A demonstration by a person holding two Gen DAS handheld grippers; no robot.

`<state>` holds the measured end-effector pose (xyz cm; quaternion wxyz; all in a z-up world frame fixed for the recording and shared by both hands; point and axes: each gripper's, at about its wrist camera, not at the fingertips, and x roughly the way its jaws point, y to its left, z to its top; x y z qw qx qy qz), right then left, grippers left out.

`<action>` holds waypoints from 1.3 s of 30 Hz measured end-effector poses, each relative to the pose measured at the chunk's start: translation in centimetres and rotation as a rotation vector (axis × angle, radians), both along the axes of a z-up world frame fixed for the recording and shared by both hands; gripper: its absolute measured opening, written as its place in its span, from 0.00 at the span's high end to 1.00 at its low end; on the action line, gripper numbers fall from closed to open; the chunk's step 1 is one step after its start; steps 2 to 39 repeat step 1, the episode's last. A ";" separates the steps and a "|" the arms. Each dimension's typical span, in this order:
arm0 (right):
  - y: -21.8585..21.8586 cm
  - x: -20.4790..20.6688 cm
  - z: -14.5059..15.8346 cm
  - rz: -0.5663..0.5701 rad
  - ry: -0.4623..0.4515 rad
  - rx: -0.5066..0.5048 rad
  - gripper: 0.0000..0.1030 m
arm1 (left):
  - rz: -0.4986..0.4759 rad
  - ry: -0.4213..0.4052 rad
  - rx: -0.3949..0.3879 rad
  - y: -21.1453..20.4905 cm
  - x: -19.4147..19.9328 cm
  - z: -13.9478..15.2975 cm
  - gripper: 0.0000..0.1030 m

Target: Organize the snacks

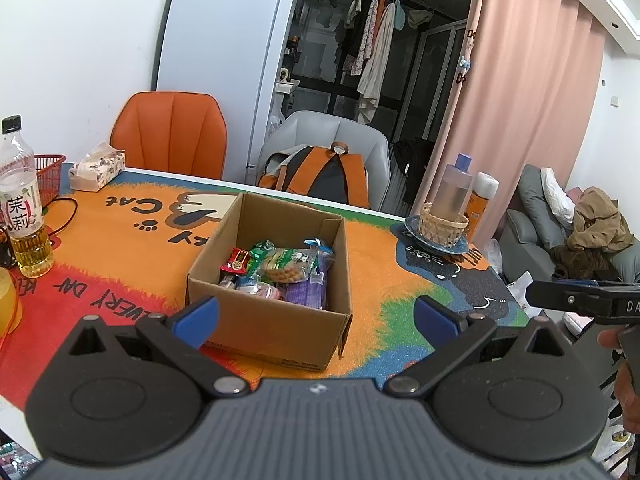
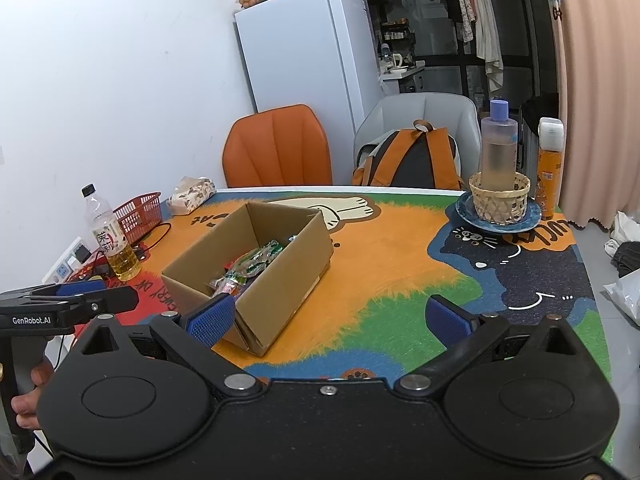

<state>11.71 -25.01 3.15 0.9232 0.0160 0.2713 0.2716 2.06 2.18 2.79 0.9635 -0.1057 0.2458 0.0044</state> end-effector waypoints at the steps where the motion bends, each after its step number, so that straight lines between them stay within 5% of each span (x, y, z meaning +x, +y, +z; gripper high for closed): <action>1: 0.1 0.0 0.0 0.001 0.001 -0.002 0.00 | -0.001 0.002 -0.001 0.0 0.0 0.0 0.00; 39: 0.1 0.0 0.0 0.001 0.001 -0.002 0.00 | -0.001 0.002 -0.001 0.0 0.0 0.0 0.00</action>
